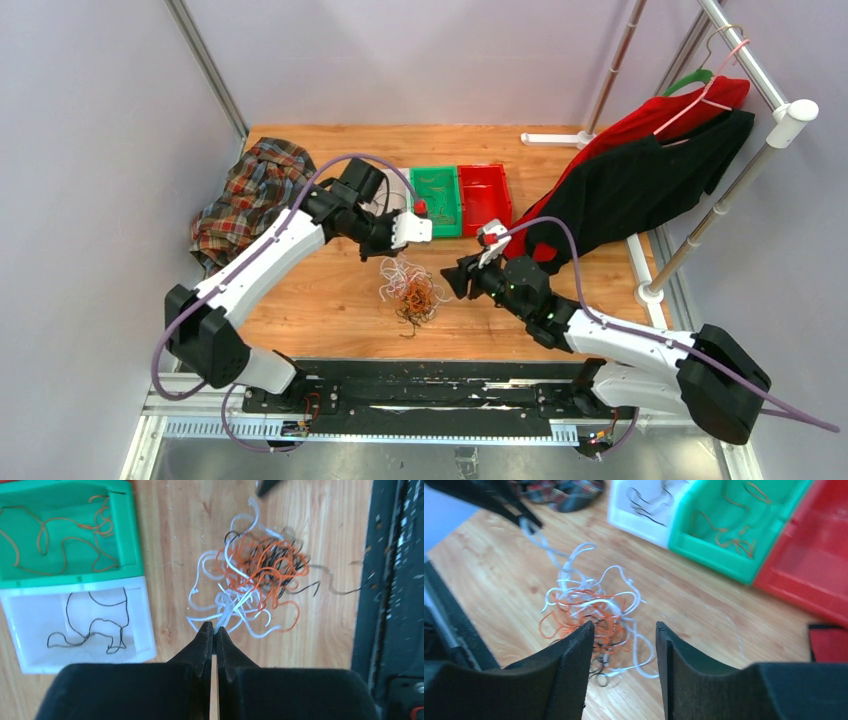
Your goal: Untangle the cables
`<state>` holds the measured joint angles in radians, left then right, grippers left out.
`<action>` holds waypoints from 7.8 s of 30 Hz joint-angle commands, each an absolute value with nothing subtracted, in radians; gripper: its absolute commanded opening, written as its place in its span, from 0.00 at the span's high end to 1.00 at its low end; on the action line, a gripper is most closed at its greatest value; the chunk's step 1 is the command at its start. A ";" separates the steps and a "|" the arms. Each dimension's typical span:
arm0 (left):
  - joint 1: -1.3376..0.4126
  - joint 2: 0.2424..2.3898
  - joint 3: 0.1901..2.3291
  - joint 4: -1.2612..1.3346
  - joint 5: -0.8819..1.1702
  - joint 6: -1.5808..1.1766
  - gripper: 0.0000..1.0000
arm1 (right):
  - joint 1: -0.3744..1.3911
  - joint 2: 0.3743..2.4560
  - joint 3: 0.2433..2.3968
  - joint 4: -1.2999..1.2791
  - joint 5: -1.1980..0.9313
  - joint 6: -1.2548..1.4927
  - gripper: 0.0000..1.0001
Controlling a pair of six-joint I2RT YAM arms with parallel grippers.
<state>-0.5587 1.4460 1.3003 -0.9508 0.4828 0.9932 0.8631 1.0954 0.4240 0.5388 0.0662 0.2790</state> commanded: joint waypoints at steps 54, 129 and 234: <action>-0.670 1.405 2.286 -1.101 0.497 0.588 1.00 | 1.089 1.838 0.478 1.339 0.428 0.356 0.47; -0.730 1.959 1.921 -0.078 0.027 0.483 1.00 | 0.691 1.004 0.381 0.727 0.718 0.118 0.30; -0.690 1.780 1.221 -0.496 0.689 0.178 0.41 | 0.668 0.948 0.520 0.184 0.377 0.288 0.32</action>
<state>-0.6888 1.8172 1.2499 -0.4767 0.6365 0.1467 0.6838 0.9478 0.5259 0.1551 0.3851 0.2913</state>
